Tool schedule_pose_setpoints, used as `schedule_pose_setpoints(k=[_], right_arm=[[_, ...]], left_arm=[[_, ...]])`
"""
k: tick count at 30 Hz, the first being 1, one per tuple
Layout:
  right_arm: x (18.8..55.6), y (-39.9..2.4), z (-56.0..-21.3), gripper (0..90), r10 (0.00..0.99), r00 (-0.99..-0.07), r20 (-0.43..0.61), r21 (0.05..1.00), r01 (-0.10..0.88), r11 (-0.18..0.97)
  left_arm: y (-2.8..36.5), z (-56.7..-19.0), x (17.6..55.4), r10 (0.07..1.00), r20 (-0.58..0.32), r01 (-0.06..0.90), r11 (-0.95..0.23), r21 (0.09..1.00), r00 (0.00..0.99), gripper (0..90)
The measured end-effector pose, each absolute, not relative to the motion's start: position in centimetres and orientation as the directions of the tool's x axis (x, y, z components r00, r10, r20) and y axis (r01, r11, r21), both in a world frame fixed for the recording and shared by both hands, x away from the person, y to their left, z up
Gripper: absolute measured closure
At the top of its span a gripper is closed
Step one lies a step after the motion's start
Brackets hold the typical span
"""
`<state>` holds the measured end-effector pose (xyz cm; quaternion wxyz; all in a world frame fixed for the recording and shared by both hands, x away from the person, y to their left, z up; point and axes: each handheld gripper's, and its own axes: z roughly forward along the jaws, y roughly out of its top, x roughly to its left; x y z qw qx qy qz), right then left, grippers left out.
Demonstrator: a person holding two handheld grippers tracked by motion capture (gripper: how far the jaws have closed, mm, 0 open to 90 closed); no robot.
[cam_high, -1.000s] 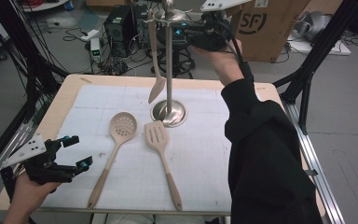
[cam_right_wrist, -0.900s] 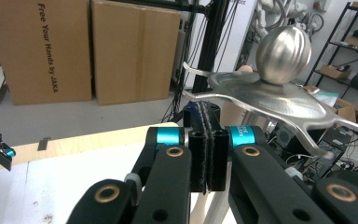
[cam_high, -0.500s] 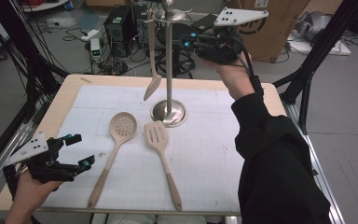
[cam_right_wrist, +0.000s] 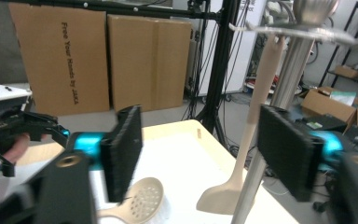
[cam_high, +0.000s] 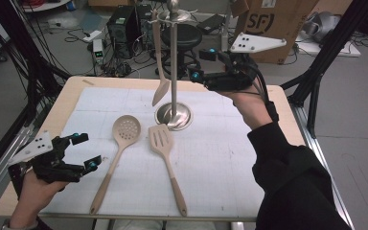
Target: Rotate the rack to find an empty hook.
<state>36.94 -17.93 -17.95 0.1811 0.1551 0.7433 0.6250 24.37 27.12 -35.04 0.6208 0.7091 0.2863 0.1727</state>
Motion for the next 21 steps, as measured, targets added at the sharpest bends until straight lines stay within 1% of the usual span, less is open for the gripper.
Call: schedule_pose_setpoints(k=[1, 3, 5, 6, 8, 12, 18, 19, 20, 21], right_arm=[[36.7, -18.1, -18.2, 28.9, 0.45, -0.89, -0.07, 0.986, 0.006, 0.165], [36.1, -18.3, -18.7, 21.7, 0.438, -0.896, -0.07, 0.985, 0.007, 0.172], [35.8, -18.4, -19.2, 13.1, 0.43, -0.902, -0.044, 0.98, 0.045, 0.194], [35.6, -18.4, -19.3, 11.4, 0.425, -0.904, -0.042, 0.975, 0.056, 0.214], [34.8, -18.6, -19.9, 11.4, 0.415, -0.908, -0.057, 0.982, 0.024, 0.188], [33.6, -19.3, -21.1, 10.4, 0.4, -0.915, -0.045, 0.988, 0.018, 0.154], [32.4, -21.0, -23.5, 9.1, 0.425, -0.905, -0.027, 0.99, 0.035, 0.137], [32.1, -21.4, -23.9, 7.9, 0.437, -0.899, -0.023, 0.99, 0.04, 0.135], [31.9, -21.7, -24.3, 3.7, 0.44, -0.898, -0.019, 0.991, 0.043, 0.13], [31.8, -21.9, -24.7, 1.4, 0.441, -0.898, -0.005, 0.99, 0.056, 0.126]], left_arm=[[27.0, -35.0, 24.4, 0.62, -0.109, 0.19, -0.066, 0.98, 0.777, 7.8], [26.8, -34.9, 24.5, 0.616, -0.108, 0.189, -0.067, 0.98, 0.78, 7.8], [26.6, -34.9, 24.7, 0.613, -0.107, 0.187, -0.068, 0.98, 0.783, 7.8], [26.5, -34.9, 24.7, 0.611, -0.105, 0.186, -0.07, 0.98, 0.784, 7.8], [26.3, -34.8, 24.8, 0.609, -0.1, 0.184, -0.076, 0.98, 0.787, 7.8], [26.0, -34.8, 24.9, 0.603, -0.103, 0.183, -0.072, 0.98, 0.791, 7.8], [25.3, -34.8, 25.4, 0.591, -0.101, 0.183, -0.081, 0.98, 0.8, 7.8], [25.3, -34.8, 25.5, 0.589, -0.102, 0.184, -0.082, 0.979, 0.802, 7.8], [25.2, -34.9, 25.5, 0.589, -0.102, 0.185, -0.082, 0.979, 0.802, 7.8], [25.1, -34.9, 25.6, 0.586, -0.101, 0.185, -0.085, 0.979, 0.804, 7.8]])
